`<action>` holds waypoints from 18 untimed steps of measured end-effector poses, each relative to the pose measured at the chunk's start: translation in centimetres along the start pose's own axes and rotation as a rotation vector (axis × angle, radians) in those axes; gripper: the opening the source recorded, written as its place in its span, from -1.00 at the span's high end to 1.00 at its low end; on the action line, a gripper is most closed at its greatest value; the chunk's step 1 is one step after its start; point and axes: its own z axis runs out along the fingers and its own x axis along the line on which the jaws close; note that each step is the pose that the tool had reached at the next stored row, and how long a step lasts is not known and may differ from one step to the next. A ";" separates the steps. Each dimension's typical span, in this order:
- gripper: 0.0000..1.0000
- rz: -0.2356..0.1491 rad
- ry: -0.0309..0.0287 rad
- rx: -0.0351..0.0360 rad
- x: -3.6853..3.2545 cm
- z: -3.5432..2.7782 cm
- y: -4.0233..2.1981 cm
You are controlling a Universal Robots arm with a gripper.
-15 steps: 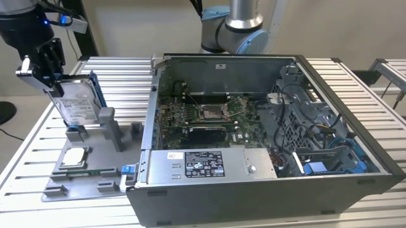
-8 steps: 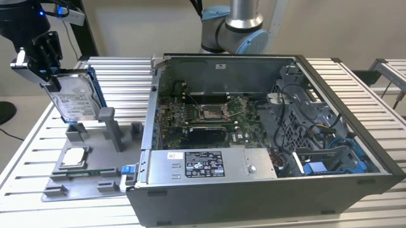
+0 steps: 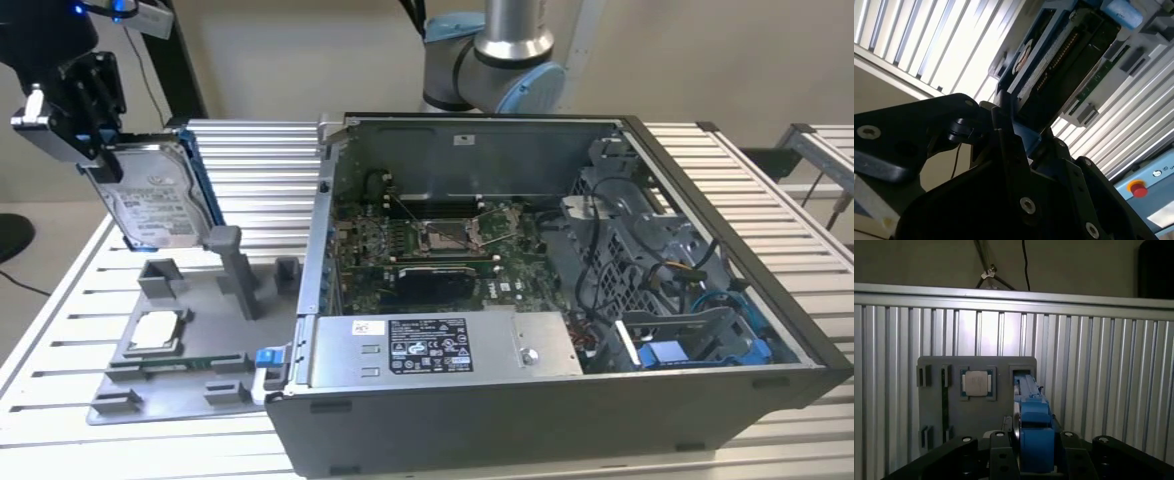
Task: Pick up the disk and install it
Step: 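Pick up the disk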
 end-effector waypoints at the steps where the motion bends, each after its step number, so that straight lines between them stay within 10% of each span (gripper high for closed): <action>1: 1.00 0.000 0.0000 -0.0001 -0.01 -0.20 0.00; 18: 1.00 0.000 0.0000 0.0000 -0.13 -3.91 0.05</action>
